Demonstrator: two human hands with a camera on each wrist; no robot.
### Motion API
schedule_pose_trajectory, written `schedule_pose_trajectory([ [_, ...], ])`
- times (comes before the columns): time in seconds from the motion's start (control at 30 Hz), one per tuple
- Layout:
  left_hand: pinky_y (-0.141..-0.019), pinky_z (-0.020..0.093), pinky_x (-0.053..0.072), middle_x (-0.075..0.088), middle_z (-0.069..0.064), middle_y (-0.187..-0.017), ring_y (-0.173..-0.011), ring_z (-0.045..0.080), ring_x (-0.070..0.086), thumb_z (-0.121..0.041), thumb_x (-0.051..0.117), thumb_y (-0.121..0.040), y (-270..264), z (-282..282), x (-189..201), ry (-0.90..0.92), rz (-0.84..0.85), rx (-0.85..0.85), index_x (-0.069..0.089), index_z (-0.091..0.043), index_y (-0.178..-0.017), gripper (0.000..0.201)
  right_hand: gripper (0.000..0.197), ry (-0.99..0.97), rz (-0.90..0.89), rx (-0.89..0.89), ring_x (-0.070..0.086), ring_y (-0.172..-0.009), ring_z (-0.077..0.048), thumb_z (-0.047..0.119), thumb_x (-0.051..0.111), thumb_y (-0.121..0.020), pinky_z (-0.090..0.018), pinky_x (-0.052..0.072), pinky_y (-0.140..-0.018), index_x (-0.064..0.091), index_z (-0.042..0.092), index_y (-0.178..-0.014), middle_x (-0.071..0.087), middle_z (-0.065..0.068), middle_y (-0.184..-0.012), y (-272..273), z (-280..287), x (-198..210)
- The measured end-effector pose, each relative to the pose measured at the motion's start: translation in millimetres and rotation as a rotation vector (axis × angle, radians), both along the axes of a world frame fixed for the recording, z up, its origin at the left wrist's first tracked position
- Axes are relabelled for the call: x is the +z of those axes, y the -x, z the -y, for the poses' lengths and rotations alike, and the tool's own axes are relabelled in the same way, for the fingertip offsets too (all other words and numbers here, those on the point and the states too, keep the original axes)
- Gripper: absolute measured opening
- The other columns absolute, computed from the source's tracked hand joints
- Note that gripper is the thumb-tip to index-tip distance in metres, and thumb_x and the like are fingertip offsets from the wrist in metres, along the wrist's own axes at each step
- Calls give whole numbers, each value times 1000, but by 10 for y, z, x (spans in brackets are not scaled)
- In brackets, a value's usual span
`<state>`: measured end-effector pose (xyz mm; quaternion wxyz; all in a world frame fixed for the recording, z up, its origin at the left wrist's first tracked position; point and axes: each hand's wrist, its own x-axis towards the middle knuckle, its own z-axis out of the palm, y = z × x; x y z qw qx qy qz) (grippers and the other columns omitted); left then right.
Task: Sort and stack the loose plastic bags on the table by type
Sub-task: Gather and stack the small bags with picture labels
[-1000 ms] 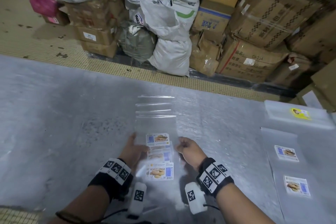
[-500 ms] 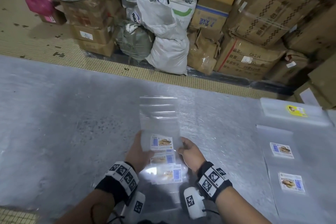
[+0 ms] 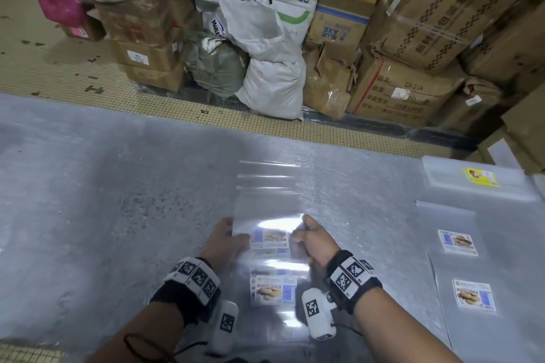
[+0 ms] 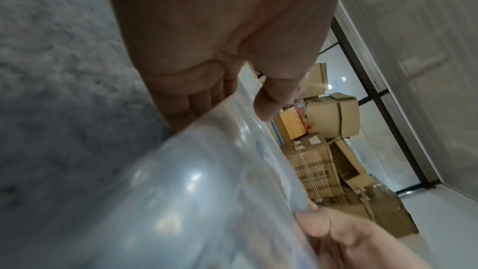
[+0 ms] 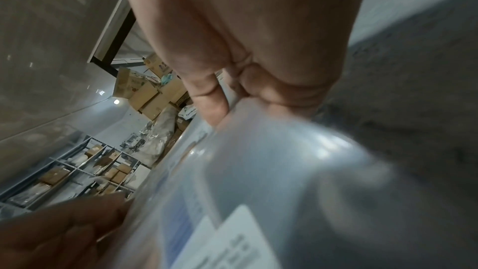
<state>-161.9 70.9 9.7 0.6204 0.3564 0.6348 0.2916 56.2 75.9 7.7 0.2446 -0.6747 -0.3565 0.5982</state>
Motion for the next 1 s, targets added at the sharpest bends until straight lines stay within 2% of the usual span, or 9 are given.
schedule_pose_trajectory([
  [0.1, -65, 42, 53, 65, 16, -85, -70, 25, 61, -18, 73, -67, 61, -187, -67, 58, -9, 34, 60, -6, -93, 31, 31, 3, 5, 10, 50, -54, -12, -1, 53, -91, -23, 35, -41, 53, 30, -93, 57, -1, -80, 17, 21, 37],
  [0.2, -64, 39, 46, 61, 16, -81, -70, 23, 56, -22, 71, -63, 21, -299, -83, 55, -59, -8, 55, -7, -87, 32, 34, -30, -19, 15, 64, -67, -12, -5, 49, -90, -22, 49, -58, 60, 18, -113, 69, -12, -96, 27, 16, 41],
  [0.33, -43, 25, 39, 59, 10, -80, -54, 17, 48, -4, 61, -84, -34, -286, 5, 16, -106, -73, 50, -14, -110, 29, 34, -53, -12, 11, 59, -85, -20, -2, 50, -90, -26, 47, -70, 61, 17, -117, 72, -7, -103, 63, -11, 92],
  [0.5, -49, 32, 38, 55, 13, -76, -56, 20, 47, 4, 56, -83, -85, -239, -28, -47, -98, -23, 49, -11, -115, 36, 20, -94, 50, -43, 51, -62, -13, 8, 58, -92, -21, 42, -59, 56, 26, -83, 58, 4, -70, 16, -86, 117],
  [0.57, -51, 31, 39, 55, 7, -73, -58, 20, 49, 3, 55, -83, -109, -254, -22, -84, -104, -2, 54, -8, -114, 33, 22, -86, 65, -36, 53, -64, -12, 7, 61, -89, -22, 43, -60, 53, 27, -93, 56, 3, -78, 11, -110, 69],
  [0.67, -68, 39, 50, 66, 20, -102, -80, 33, 62, -6, 62, -88, -106, -296, -17, -65, -72, -1, 58, -10, -114, 26, 36, -65, 32, -16, 58, -84, -16, 5, 64, -83, -26, 49, -74, 53, 31, -105, 56, -2, -104, 19, -121, -40],
  [0.73, -68, 37, 52, 64, 22, -116, -84, 29, 65, -11, 67, -88, -88, -299, -15, -74, -81, -29, 56, -14, -119, 33, 58, -80, 10, -35, 57, -107, -16, 1, 62, -83, -26, 51, -84, 50, 28, -132, 51, -1, -131, 26, -111, -59],
  [0.87, -92, 58, 48, 64, 15, -117, -104, 40, 61, -17, 68, -84, -72, -291, -66, -156, -180, -187, 37, -30, -143, 68, 81, -96, -26, -53, 57, -108, -4, -13, 51, -85, -16, 54, -71, 28, 27, -152, 39, 4, -148, 37, -46, 47],
  [1.0, -111, 48, 37, 45, -6, -145, -132, 24, 46, -31, 68, -79, -94, -286, -64, -182, -228, -215, 21, -29, -153, 87, 82, -175, -75, -37, 51, -111, 7, -14, 49, -86, -7, 50, -71, 30, 33, -150, 33, 11, -153, 35, -36, 71],
])
